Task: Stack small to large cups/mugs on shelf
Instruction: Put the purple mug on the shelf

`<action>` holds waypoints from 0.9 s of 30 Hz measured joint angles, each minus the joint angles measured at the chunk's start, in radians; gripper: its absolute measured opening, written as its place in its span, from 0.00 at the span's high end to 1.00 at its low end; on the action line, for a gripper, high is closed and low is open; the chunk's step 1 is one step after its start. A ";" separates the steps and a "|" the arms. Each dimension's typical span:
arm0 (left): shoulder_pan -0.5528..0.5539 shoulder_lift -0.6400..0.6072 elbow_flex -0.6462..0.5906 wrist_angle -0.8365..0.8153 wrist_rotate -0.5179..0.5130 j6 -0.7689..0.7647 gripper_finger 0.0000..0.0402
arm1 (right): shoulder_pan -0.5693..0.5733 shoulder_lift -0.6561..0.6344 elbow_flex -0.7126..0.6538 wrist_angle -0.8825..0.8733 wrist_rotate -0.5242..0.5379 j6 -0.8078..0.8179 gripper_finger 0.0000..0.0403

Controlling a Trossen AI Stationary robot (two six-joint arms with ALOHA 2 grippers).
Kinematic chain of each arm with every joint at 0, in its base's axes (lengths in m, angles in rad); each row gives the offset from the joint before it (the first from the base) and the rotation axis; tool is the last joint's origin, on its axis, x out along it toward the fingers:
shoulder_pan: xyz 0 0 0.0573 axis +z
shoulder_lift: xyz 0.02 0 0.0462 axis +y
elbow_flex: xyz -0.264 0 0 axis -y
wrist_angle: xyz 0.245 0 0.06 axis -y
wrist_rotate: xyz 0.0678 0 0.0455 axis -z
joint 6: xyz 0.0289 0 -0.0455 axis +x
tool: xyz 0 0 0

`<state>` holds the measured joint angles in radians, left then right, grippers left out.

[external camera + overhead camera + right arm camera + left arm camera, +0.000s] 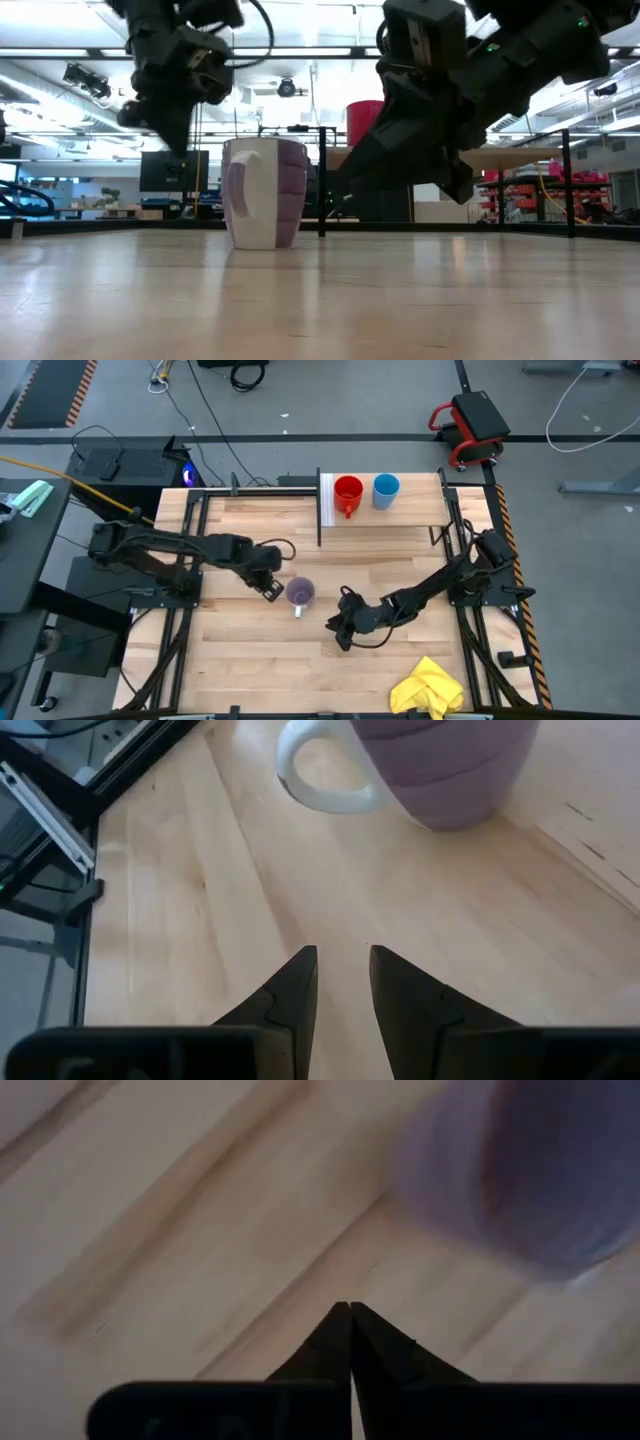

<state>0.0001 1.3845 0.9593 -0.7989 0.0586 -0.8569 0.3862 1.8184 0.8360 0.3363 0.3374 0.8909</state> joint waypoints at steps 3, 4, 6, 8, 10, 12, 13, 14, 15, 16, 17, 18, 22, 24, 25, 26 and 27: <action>-0.005 -0.080 -0.115 0.220 -0.012 -0.026 0.98 | 0.004 -0.006 0.000 -0.003 0.002 0.000 0.75; -0.010 -0.101 -0.153 0.288 -0.013 -0.029 0.97 | 0.004 -0.007 0.000 -0.007 0.002 0.000 0.75; -0.018 -0.135 -0.224 0.360 -0.012 -0.060 0.94 | 0.003 -0.011 -0.001 -0.014 0.002 0.002 0.75; -0.029 -0.157 -0.290 0.416 -0.014 -0.075 0.92 | 0.002 -0.012 -0.001 -0.017 0.004 0.009 0.75; -0.039 -0.164 -0.347 0.473 -0.022 -0.081 0.90 | -0.001 -0.012 0.000 -0.029 0.003 0.017 0.75; -0.047 -0.168 -0.403 0.563 -0.026 -0.081 0.91 | -0.002 -0.012 -0.001 -0.033 0.003 0.027 0.74; -0.051 -0.168 -0.427 0.628 -0.028 -0.079 0.91 | -0.004 -0.012 -0.001 -0.038 0.003 0.030 0.75; -0.055 -0.167 -0.447 0.704 -0.028 -0.080 0.92 | -0.007 -0.012 0.000 -0.040 0.002 0.030 0.75; -0.058 -0.166 -0.465 0.781 -0.029 -0.084 0.93 | -0.013 -0.012 -0.001 -0.039 0.002 0.033 0.75; -0.061 -0.164 -0.478 0.843 -0.029 -0.094 0.93 | -0.019 -0.012 -0.001 -0.038 0.002 0.041 0.75; -0.061 -0.163 -0.490 0.880 -0.029 -0.103 0.94 | -0.025 -0.012 0.000 -0.039 0.002 0.049 0.75; -0.061 -0.162 -0.498 0.899 -0.029 -0.106 0.95 | -0.034 -0.012 0.000 -0.039 0.002 0.057 0.74; -0.061 -0.158 -0.502 0.905 -0.049 -0.106 0.97 | -0.072 -0.012 0.000 -0.044 0.002 0.113 0.75; -0.061 -0.152 -0.503 0.909 -0.056 -0.109 0.97 | -0.092 -0.012 0.000 -0.053 0.002 0.134 0.75; -0.061 -0.148 -0.503 0.919 -0.058 -0.109 0.97 | -0.101 -0.012 -0.001 -0.057 0.003 0.140 0.75; -0.060 -0.140 -0.501 0.934 -0.059 -0.110 0.96 | -0.109 -0.012 -0.001 -0.059 0.003 0.149 0.75; -0.060 -0.137 -0.502 0.936 -0.058 -0.116 0.96 | -0.115 -0.012 0.000 -0.060 0.003 0.156 0.75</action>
<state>-0.0601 1.2473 0.4576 0.1375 0.0002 -0.9726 0.2714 1.8065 0.8356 0.2760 0.3399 1.0473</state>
